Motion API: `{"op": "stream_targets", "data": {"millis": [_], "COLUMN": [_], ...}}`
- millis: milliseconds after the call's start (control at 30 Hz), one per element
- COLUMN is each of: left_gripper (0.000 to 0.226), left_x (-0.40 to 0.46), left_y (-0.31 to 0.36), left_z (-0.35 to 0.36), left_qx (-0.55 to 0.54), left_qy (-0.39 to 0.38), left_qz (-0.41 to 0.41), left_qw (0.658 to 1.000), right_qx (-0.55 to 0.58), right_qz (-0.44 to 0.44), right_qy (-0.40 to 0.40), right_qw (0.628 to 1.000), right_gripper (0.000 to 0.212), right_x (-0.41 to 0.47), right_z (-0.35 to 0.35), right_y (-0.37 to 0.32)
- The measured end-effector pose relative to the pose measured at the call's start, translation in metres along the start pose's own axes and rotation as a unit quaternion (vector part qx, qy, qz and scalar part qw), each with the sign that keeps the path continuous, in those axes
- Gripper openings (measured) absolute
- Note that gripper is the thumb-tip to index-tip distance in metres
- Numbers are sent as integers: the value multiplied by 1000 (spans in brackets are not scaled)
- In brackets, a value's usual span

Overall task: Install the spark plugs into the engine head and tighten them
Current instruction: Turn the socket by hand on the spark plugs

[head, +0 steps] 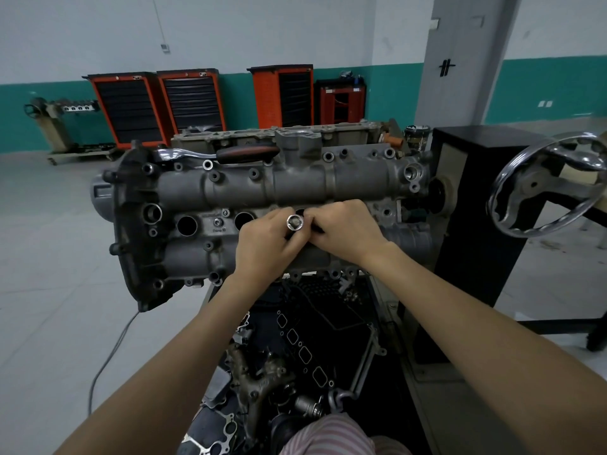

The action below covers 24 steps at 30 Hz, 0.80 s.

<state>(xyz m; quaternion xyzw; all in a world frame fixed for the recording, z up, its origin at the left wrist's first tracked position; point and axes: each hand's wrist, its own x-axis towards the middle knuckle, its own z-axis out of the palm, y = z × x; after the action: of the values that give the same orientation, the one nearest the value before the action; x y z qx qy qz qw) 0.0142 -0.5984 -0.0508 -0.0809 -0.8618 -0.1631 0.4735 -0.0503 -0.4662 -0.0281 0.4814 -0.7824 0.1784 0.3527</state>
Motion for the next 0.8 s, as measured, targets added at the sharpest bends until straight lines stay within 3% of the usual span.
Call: {"op": "stream_targets", "data": {"millis": [200, 367, 667, 800], "left_gripper": [35, 37, 39, 36], "left_x": [-1, -2, -3, -3], "left_y": [3, 2, -4, -1], "left_z": [-2, -1, 1, -1], "left_qx": [-23, -18, -13, -20], "left_qy": [3, 5, 4, 6], "left_qz": [-1, -14, 23, 20], "left_qw": [1000, 1000, 1000, 1000], "right_qx": [-36, -7, 2, -32], "right_qz": [10, -8, 8, 4], "right_qy": [-30, 17, 15, -23], "right_qw": [999, 1000, 1000, 999], "right_gripper": [18, 14, 18, 22], "right_x": [3, 1, 0, 1], "right_z": [6, 2, 1, 4], "right_y": [3, 2, 0, 2]}}
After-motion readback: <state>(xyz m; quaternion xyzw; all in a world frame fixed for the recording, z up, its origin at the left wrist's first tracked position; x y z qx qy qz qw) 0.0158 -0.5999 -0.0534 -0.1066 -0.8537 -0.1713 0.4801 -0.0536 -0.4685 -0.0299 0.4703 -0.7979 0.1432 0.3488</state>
